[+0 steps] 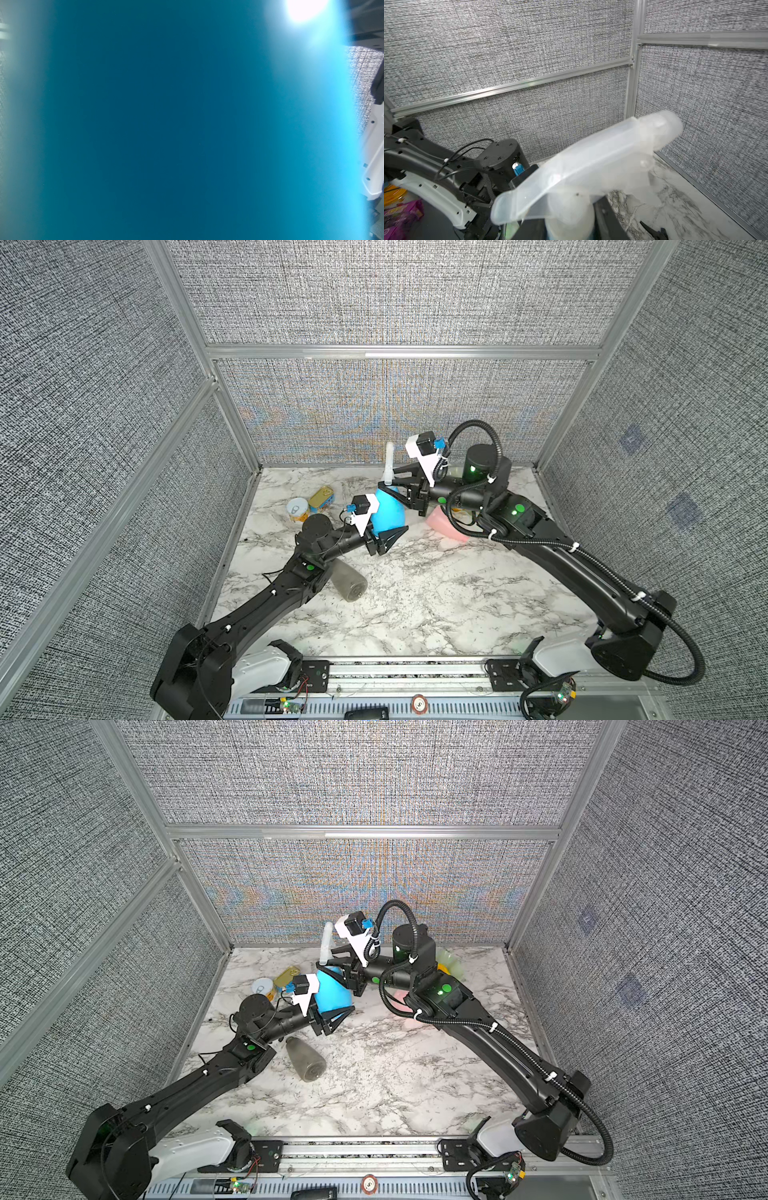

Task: Attach spray nozzles to spray bottles
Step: Screw the spray nozzle on the spray bottle.

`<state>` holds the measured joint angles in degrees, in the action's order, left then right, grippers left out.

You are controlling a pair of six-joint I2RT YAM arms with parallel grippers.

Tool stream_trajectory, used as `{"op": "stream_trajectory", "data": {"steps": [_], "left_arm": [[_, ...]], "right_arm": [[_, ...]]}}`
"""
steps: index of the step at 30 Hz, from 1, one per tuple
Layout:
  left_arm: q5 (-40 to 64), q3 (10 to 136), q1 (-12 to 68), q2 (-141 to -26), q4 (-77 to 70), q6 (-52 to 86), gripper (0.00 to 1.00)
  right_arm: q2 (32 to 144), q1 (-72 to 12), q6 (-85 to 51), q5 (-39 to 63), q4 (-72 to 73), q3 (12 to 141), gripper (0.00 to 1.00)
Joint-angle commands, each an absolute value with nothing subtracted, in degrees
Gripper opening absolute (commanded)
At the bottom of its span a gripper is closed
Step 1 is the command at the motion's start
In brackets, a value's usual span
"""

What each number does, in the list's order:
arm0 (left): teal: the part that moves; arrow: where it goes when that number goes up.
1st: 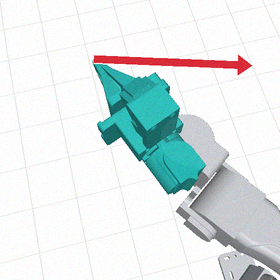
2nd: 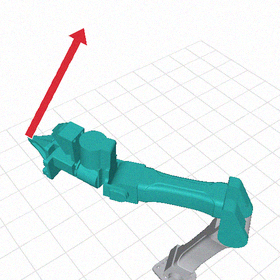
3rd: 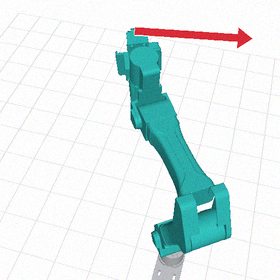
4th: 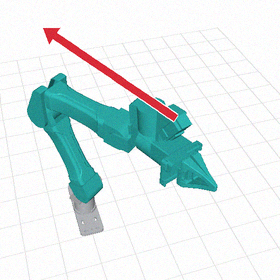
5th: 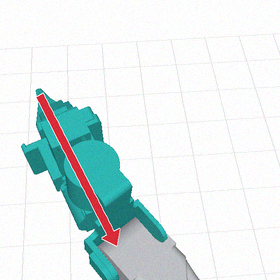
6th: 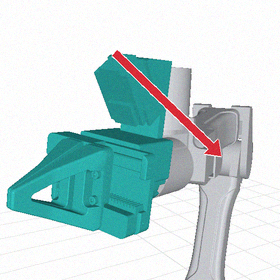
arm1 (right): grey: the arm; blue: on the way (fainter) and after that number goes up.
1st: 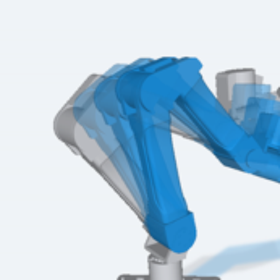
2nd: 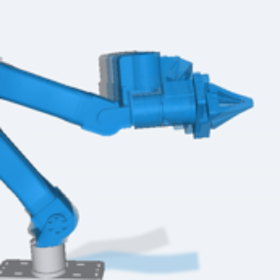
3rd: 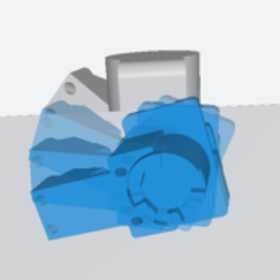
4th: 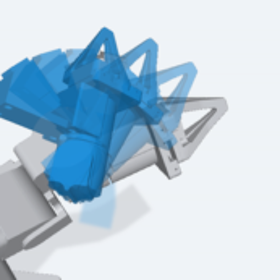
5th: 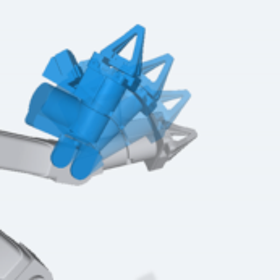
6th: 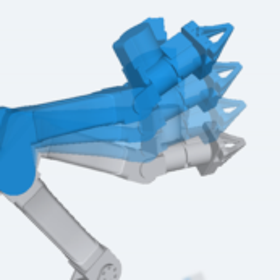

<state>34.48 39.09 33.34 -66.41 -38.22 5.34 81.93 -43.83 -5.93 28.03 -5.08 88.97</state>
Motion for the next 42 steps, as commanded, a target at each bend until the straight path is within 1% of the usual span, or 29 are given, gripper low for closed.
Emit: {"op": "stream_trajectory", "data": {"steps": [1, 8, 11, 15, 18, 20, 21, 23, 24, 26, 28, 31, 35, 39, 40, 41, 42], "left_arm": [[31.4, 40.1, 33.3, -65.7, -41.2, 3.1, 0.63], [29.1, 39.9, 33.3, -65.0, -40.7, 2.2, 0.63], [28.2, 39.9, 33.3, -64.7, -40.6, 1.8, 0.63], [27.0, 39.8, 33.3, -64.5, -40.5, 1.6, 0.63], [25.7, 39.5, 33.3, -64.1, -40.7, 1.5, 0.63], [25.7, 39.2, 33.4, -63.9, -41.0, 1.5, 0.63], [26.0, 39.0, 33.3, -63.9, -41.3, 1.6, 0.63], [26.7, 38.7, 33.3, -63.8, -42.0, 1.8, 0.63], [27.0, 38.7, 33.3, -63.9, -42.1, 1.9, 0.63], [27.9, 38.7, 33.4, -64.0, -42.3, 2.2, 0.63], [28.5, 38.4, 33.4, -64.0, -43.1, 2.6, 0.63], [29.8, 38.5, 33.2, -64.1, -43.4, 3.0, 0.63], [33.2, 38.5, 33.1, -64.7, -44.1, 4.2, 0.63], [37.3, 39.2, 33.0, -65.7, -44.9, 6.1, 0.63], [38.2, 39.4, 33.0, -66.1, -44.9, 6.5, 0.63], [38.7, 39.5, 33.0, -66.3, -45.1, 6.9, 0.63], [39.1, 39.5, 33.0, -66.4, -45.4, 7.4, 0.63]], "right_arm": [[81.7, -45.9, -9.7, 20.6, -10.8, 87.8, 0.0], [82.6, -53.0, -8.8, -1.3, -13.5, 88.8, 0.0], [84.0, -56.0, -9.3, -9.6, -14.9, 90.4, 0.0], [86.5, -59.9, -11.5, -23.3, -16.7, 93.0, 0.0], [87.2, -61.8, -12.4, -28.4, -16.2, 93.5, 0.0], [86.4, -62.2, -12.2, -26.5, -15.5, 93.2, 0.0], [85.8, -62.2, -12.3, -24.7, -15.6, 93.1, 0.07], [83.9, -62.1, -11.6, -20.7, -15.6, 92.5, 0.34], [82.7, -61.8, -11.5, -18.4, -16.0, 92.5, 0.44], [80.1, -61.2, -11.0, -14.2, -16.9, 91.8, 0.57], [77.4, -60.4, -10.9, -10.6, -18.3, 91.0, 0.65], [73.6, -59.2, -10.4, -6.5, -20.1, 89.4, 0.7], [67.7, -55.2, -9.1, 0.7, -20.5, 85.2, 0.69], [63.0, -46.0, -5.8, 21.1, -17.3, 80.0, 0.67], [62.8, -43.9, -5.4, 24.2, -16.9, 79.7, 0.67], [63.1, -42.3, -5.1, 26.3, -16.7, 79.9, 0.69], [63.7, -40.4, -4.9, 29.1, -16.5, 80.3, 0.73]]}}
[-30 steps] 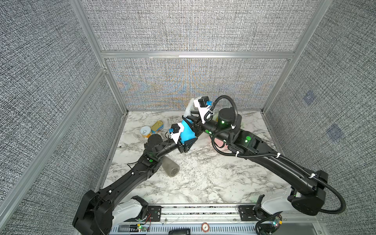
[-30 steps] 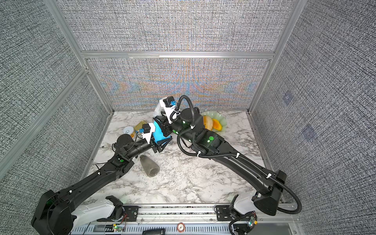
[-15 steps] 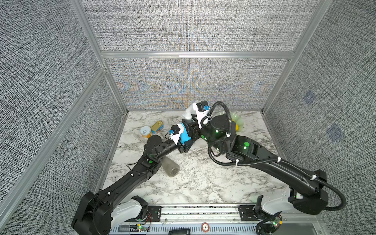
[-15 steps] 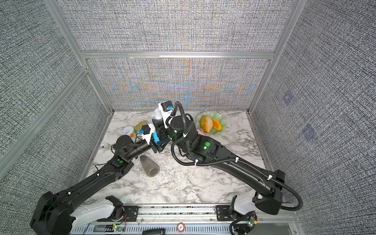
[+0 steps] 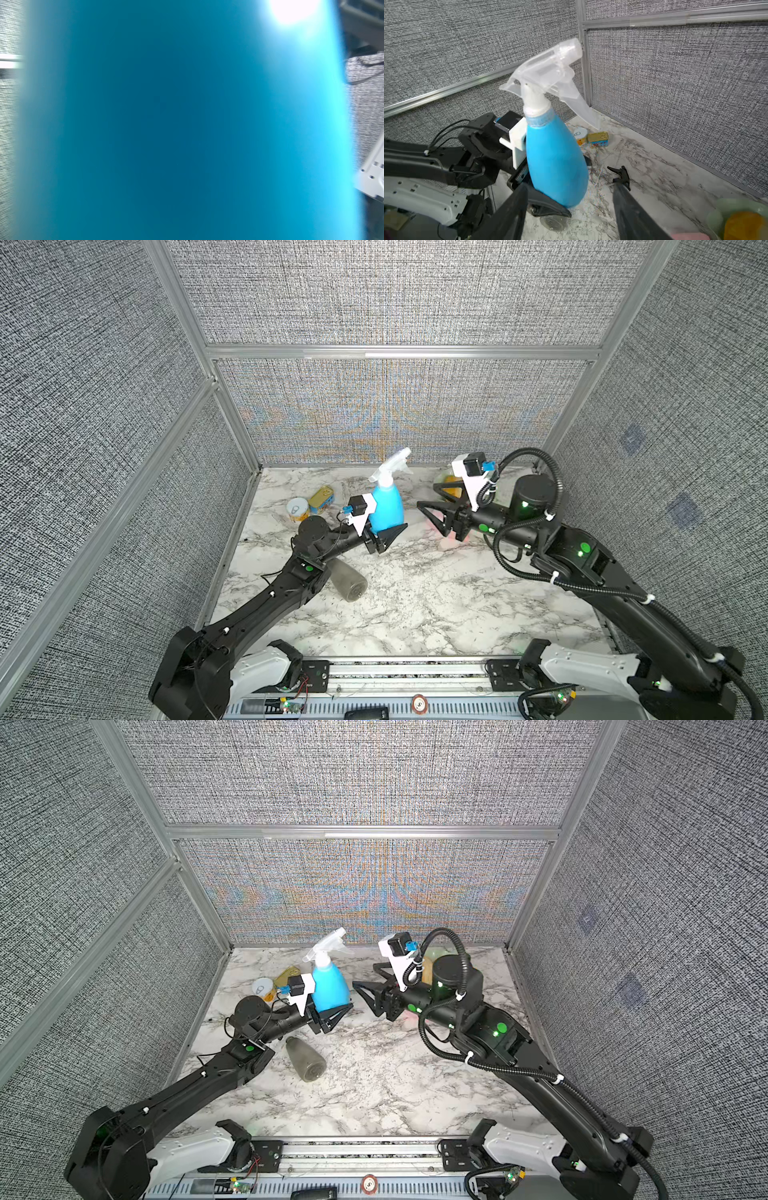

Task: Attach spray nozzles to spray bottles
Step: Screw the spray nozzle on the spray bottle.

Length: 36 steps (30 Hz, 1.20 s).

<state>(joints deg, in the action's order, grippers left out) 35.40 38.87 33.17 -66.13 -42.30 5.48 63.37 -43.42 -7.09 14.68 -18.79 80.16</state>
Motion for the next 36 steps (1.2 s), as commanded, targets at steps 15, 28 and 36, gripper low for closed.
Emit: {"op": "stream_trajectory", "data": {"steps": [15, 28, 36], "left_arm": [[46.2, 41.1, 33.1, -69.0, -47.1, 12.2, 0.63], [46.3, 41.5, 33.0, -69.2, -46.1, 11.9, 0.63], [45.8, 41.6, 33.1, -69.0, -45.3, 11.3, 0.63]], "right_arm": [[81.9, -33.8, -2.5, 54.9, -15.8, 99.8, 0.84], [86.3, -38.2, 1.8, 52.4, -22.4, 103.8, 0.59], [86.7, -38.9, 1.2, 49.8, -22.1, 103.1, 0.38]]}}
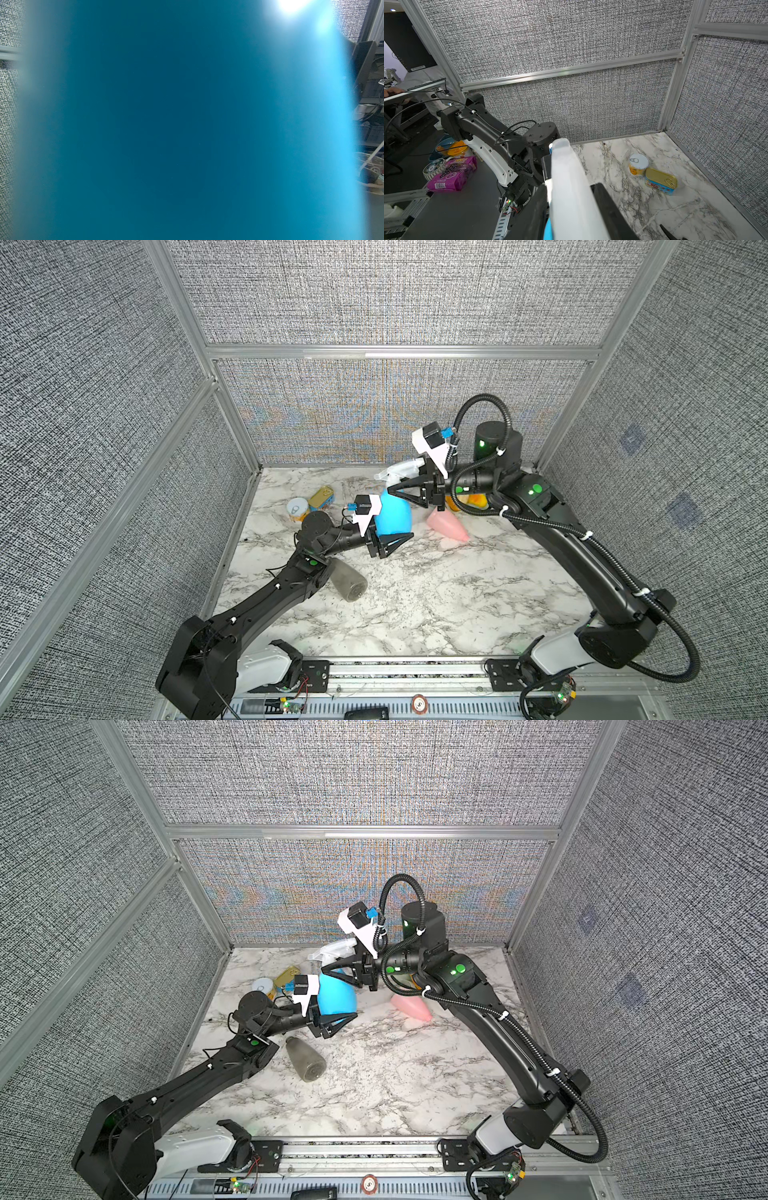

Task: Attach spray nozzles to spray bottles
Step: Screw the spray nozzle on the spray bottle.

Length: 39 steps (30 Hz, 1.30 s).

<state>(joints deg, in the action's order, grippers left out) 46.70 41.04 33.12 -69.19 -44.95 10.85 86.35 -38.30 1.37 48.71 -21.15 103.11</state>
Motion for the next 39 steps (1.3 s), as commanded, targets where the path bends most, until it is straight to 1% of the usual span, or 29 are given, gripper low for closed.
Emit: {"op": "stream_trajectory", "data": {"steps": [1, 3, 8, 9, 13, 18, 21, 29, 35, 39], "left_arm": [[45.7, 41.6, 33.0, -68.9, -45.2, 11.1, 0.62], [45.5, 41.7, 33.0, -68.9, -44.8, 10.8, 0.62], [44.8, 41.7, 33.0, -68.4, -44.0, 9.9, 0.62], [44.5, 41.8, 33.1, -68.4, -43.5, 9.6, 0.62], [42.9, 42.1, 33.0, -68.0, -41.7, 8.2, 0.62], [41.9, 42.3, 33.0, -67.8, -40.5, 7.2, 0.62], [41.0, 42.7, 33.0, -67.6, -39.2, 6.4, 0.62], [37.6, 43.2, 33.1, -67.3, -36.6, 4.6, 0.62], [34.0, 43.3, 33.0, -66.9, -35.4, 3.3, 0.62], [31.9, 43.1, 33.2, -66.5, -35.3, 2.6, 0.62]], "right_arm": [[86.7, -39.2, 1.2, 49.8, -22.2, 103.1, 0.38], [87.0, -39.4, 1.2, 49.1, -22.4, 103.4, 0.36], [86.8, -40.0, 1.1, 48.6, -22.2, 103.0, 0.22], [86.7, -40.3, 1.0, 48.5, -22.1, 102.7, 0.18], [85.9, -41.1, 0.1, 47.9, -20.7, 100.6, 0.08], [84.3, -41.4, -2.4, 46.5, -16.8, 97.0, 0.0], [83.8, -41.7, -4.2, 44.2, -15.0, 95.6, 0.0], [82.3, -43.9, -7.8, 31.3, -11.6, 91.3, 0.0], [82.1, -50.2, -5.8, 12.5, -13.4, 91.0, 0.0], [82.6, -54.9, -5.4, -1.8, -13.4, 91.1, 0.0]]}}
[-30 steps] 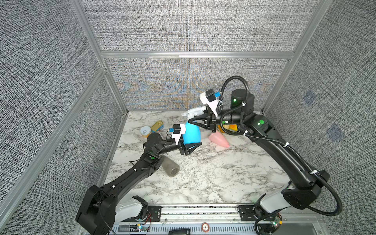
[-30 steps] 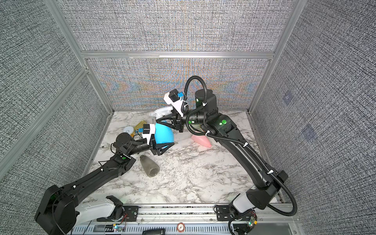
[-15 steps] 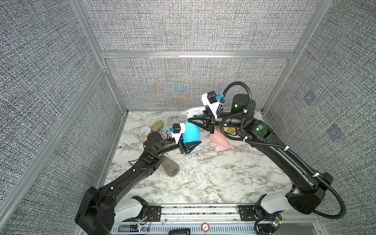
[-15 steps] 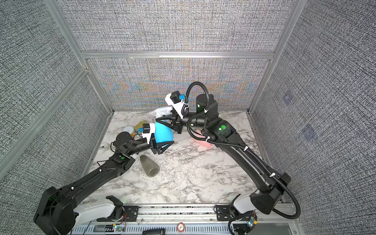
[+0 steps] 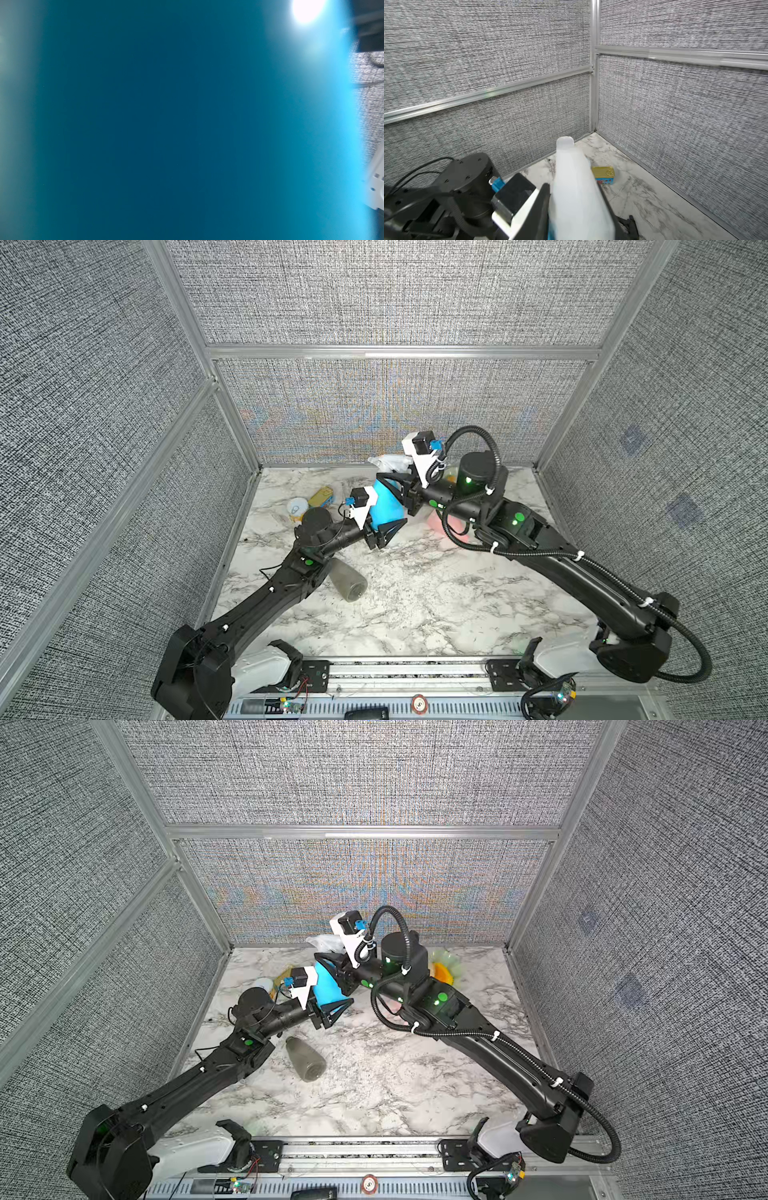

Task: Attach spray nozzles to spray bottles
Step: Screw the spray nozzle on the spray bottle, then place the spray bottle at the center of the board.

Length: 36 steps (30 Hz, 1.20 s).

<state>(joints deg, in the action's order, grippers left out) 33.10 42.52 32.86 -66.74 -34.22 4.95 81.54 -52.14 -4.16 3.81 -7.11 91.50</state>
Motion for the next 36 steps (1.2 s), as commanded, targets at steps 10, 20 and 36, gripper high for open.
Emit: {"op": "stream_trajectory", "data": {"steps": [10, 20, 36], "left_arm": [[28.8, 42.3, 33.1, -65.8, -35.6, 1.5, 0.62], [27.1, 41.1, 33.2, -65.2, -36.9, 0.7, 0.62], [37.0, 38.0, 33.0, -63.8, -46.9, 6.1, 0.64]], "right_arm": [[87.2, -65.4, -3.9, -28.6, -12.2, 94.4, 0.0], [84.4, -66.0, -5.6, -22.6, -10.9, 94.2, 0.31], [61.7, -59.3, -0.1, 3.1, -11.5, 75.0, 0.89]]}}
